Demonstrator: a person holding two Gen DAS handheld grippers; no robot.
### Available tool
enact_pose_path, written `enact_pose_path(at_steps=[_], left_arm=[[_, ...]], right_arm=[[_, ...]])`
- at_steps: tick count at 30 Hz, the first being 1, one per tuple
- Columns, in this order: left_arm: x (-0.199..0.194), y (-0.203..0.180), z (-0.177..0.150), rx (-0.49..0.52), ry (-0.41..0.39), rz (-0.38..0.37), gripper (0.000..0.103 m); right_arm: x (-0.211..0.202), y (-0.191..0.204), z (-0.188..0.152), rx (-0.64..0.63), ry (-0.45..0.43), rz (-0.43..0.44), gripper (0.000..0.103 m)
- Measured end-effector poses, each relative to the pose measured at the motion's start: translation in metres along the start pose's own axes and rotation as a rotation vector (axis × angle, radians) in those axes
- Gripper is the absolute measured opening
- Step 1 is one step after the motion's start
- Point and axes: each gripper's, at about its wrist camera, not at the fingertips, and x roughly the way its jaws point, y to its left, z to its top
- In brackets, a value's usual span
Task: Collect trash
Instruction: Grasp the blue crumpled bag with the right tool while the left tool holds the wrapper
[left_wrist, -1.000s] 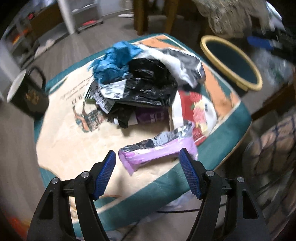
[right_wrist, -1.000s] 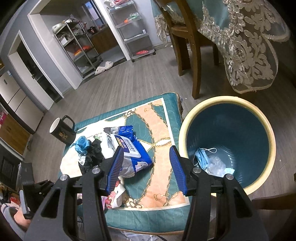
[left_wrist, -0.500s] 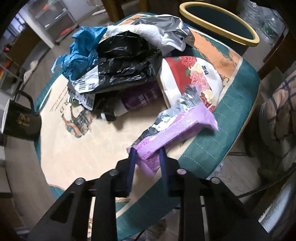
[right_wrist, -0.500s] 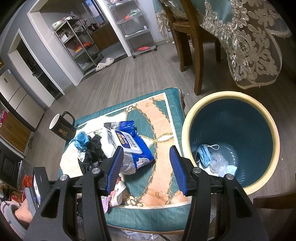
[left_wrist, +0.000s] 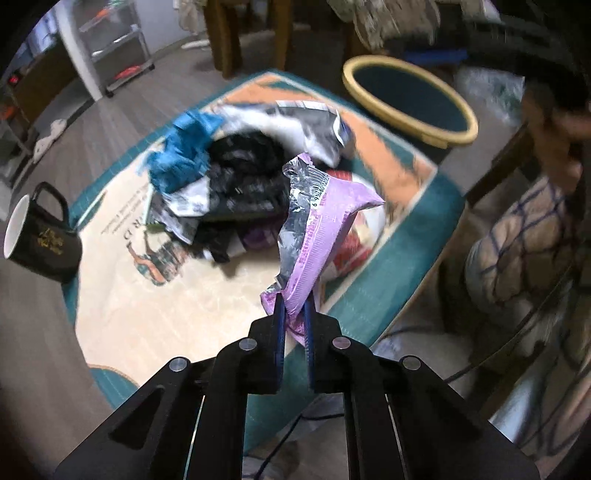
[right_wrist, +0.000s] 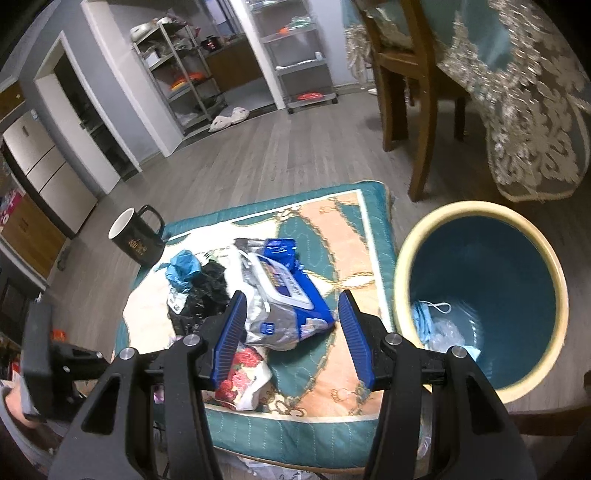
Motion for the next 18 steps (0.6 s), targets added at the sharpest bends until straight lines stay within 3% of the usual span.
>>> enact_pose_path(at_steps=[9,18], left_arm=[[-0.038,0.045,0.002,-0.238,-0.155,-0.036,0.010],[-0.064,0.100,-0.013,-0.540,-0.292,0.022,0.010]], right_arm=[[0.028,0.039,0.015,-0.056,0.019,0.058,0.051],[0.075,0.093,0.029,-0.147,0.070,0.138,0.051]])
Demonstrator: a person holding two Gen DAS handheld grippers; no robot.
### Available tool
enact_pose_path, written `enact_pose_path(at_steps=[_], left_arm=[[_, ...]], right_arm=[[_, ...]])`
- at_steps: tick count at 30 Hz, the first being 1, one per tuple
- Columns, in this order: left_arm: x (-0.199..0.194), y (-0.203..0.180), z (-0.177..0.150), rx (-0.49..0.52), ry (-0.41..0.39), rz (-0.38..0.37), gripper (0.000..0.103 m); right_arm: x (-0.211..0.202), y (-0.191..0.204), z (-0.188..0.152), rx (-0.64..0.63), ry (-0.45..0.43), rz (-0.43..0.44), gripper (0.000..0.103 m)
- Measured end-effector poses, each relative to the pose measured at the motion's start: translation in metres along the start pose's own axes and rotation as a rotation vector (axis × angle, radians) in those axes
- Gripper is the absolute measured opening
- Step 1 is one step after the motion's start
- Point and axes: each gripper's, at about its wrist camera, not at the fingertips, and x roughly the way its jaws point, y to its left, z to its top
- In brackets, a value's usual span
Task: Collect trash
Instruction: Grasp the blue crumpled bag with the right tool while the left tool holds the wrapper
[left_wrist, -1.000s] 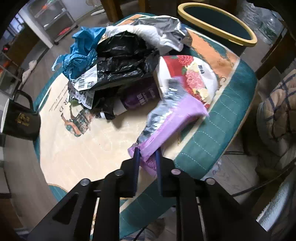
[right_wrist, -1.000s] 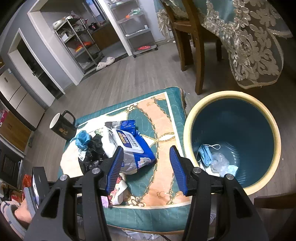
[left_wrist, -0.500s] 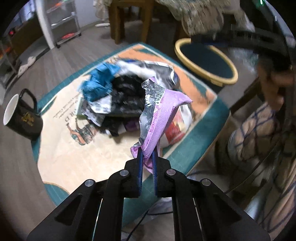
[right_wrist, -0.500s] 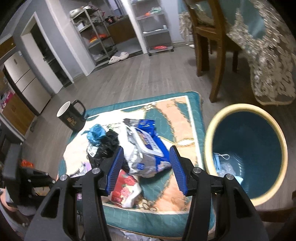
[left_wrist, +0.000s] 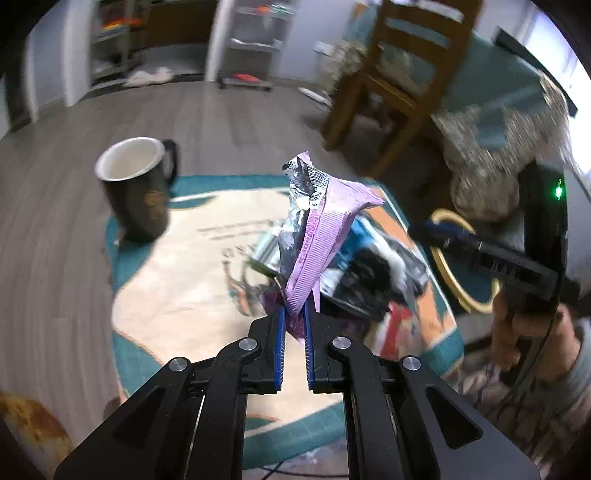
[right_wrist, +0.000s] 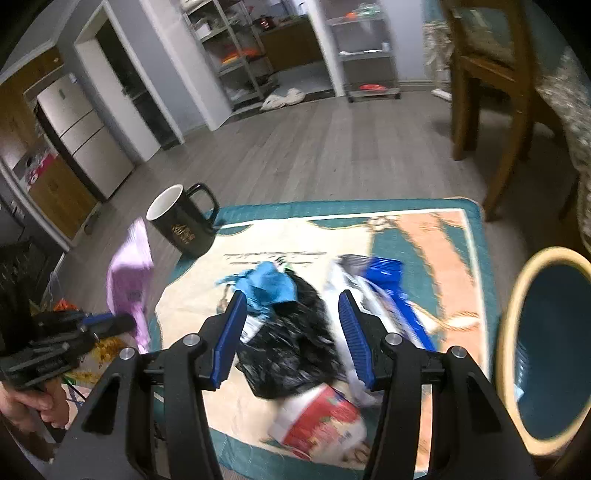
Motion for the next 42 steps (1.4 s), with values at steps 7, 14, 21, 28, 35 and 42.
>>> enact_pose_path(at_steps=[7,14,21,28,35,42], left_arm=[[-0.004,0.014,0.005,-0.102,-0.043,-0.007,0.010],[-0.003,0.012,0.009,-0.110,-0.047,-0.014,0.010],[-0.002,0.010,0.014,-0.124,-0.058,-0.018,0.010],[-0.002,-0.003,0.019,-0.114,-0.068,-0.031,0.010],[0.004,-0.023,0.026,-0.107,-0.062,-0.067,0.010],[0.018,-0.054,0.033,-0.095,-0.039,-0.124,0.010]], right_arm=[[0.035,0.009,0.009,-0.007,0.033,0.021,0.051],[0.057,0.016,0.007,-0.040,0.077,0.013,0.031],[0.036,0.017,0.004,-0.053,0.029,0.016,0.014],[-0.009,0.012,0.007,-0.031,-0.039,0.016,0.013],[-0.064,-0.008,-0.007,-0.002,-0.085,-0.037,0.013],[-0.108,-0.040,-0.022,0.047,-0.145,-0.094,0.013]])
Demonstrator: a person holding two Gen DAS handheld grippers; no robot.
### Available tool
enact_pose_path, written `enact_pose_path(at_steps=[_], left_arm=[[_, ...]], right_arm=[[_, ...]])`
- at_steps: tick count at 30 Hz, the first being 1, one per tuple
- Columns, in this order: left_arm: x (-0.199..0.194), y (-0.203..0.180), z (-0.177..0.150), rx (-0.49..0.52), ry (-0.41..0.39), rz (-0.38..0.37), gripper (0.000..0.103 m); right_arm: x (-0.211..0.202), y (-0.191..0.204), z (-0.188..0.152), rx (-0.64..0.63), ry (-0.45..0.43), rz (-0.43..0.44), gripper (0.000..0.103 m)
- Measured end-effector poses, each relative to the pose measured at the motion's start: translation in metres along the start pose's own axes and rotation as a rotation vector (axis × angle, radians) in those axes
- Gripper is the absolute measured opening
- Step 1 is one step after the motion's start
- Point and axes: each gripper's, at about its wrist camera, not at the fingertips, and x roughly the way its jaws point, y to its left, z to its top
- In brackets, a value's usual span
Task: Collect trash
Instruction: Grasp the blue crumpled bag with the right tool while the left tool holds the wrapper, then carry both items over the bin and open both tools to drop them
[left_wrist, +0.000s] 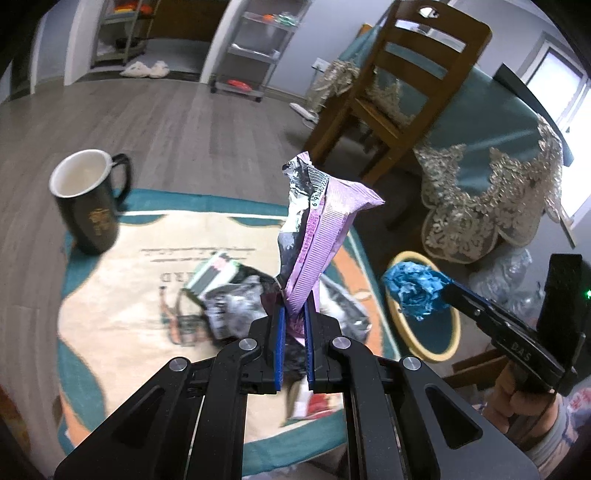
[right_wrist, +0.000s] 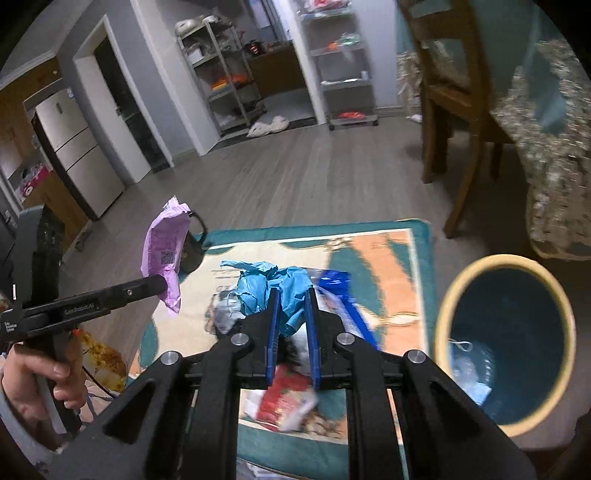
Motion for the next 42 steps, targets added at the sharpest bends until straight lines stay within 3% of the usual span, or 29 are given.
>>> enact_pose_path(at_steps=[18,39,42], left_arm=[[0.066,-0.093,0.001,0.110,0.095,-0.097,0.010],[0.195,-0.188,-0.024,0.174,0.285,-0.243,0.011],[0.212,-0.194,-0.032,0.178,0.313,-0.255,0.015]], right_arm=[[-0.050,-0.115,-0.033,0.265,-0.105,-0.146,0.013],[-0.075,-0.217,-0.074,0.578,-0.158,-0.304,0.013],[-0.074,-0.224,-0.079,0.605,-0.147,-0.317,0.013]])
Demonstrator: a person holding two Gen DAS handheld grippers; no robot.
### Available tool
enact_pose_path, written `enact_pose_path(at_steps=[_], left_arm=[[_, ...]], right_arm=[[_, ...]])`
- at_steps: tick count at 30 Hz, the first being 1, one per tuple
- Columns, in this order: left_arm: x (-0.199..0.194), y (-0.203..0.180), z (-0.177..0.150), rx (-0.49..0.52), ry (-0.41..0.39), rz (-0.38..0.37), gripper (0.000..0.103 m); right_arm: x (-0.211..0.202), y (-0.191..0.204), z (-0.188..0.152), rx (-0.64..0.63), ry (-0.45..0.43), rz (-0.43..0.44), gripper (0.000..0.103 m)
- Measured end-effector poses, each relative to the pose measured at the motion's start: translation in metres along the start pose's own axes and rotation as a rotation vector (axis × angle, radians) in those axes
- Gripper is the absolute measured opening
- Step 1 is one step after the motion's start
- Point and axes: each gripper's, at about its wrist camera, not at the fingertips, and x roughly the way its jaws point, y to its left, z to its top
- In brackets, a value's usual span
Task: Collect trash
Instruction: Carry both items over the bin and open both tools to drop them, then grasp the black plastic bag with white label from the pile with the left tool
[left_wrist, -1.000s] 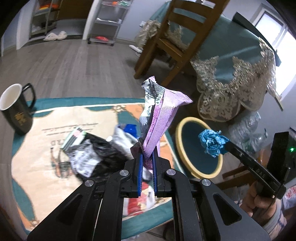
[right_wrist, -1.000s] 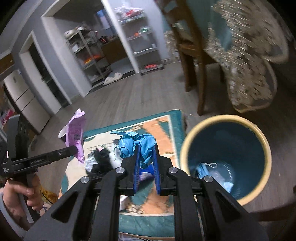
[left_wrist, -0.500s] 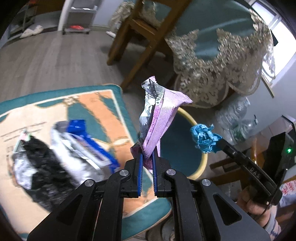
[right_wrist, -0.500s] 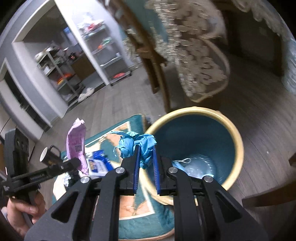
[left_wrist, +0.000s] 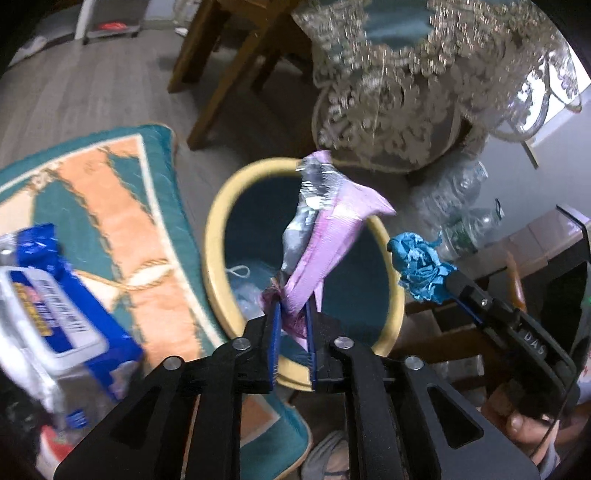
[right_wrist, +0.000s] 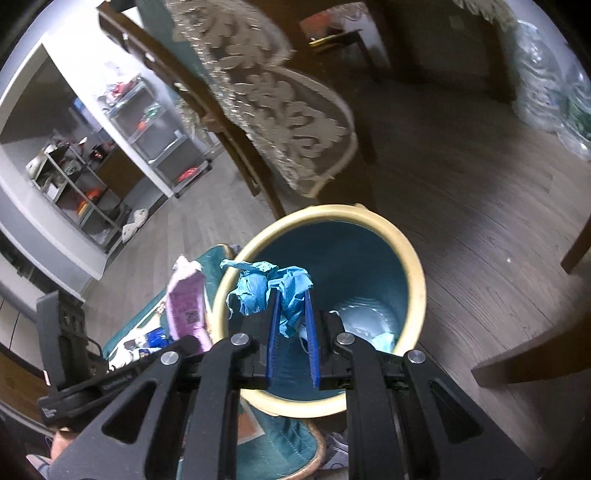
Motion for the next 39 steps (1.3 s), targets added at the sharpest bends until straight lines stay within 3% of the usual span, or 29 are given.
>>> enact_pose_path(at_steps=[4,9,13,21,26,31,39], left_arm=[[0.010,0.003,-0.003,-0.020,0.023,0.000,0.033],[-0.009,0.008,-0.002,-0.037,-0.020,0.009,0.059],[-0.026,0.011,0.002,-0.032,-0.043,0.025,0.066],[-0.066,0.021,0.001,-0.022,-0.101,0.084,0.076],[-0.091,0.028,-0.003,-0.007,-0.135,0.124,0.080],[-0.121,0.040,-0.013,0.001,-0.179,0.176,0.087],[-0.163,0.070,-0.028,-0.044,-0.231,0.230,0.088]], right_arm=[[0.007,-0.005,-0.001,0.017,0.016,-0.018,0.013],[0.017,-0.003,-0.002,0.025,0.045,-0.029,0.014],[0.021,-0.003,-0.003,0.034,0.053,-0.027,0.017],[0.018,0.010,-0.004,0.008,0.046,0.003,0.040],[0.017,0.027,-0.007,-0.039,0.046,0.031,0.049],[0.017,0.045,-0.011,-0.084,0.053,0.058,0.052],[0.020,0.075,-0.020,-0.149,0.072,0.110,0.054]])
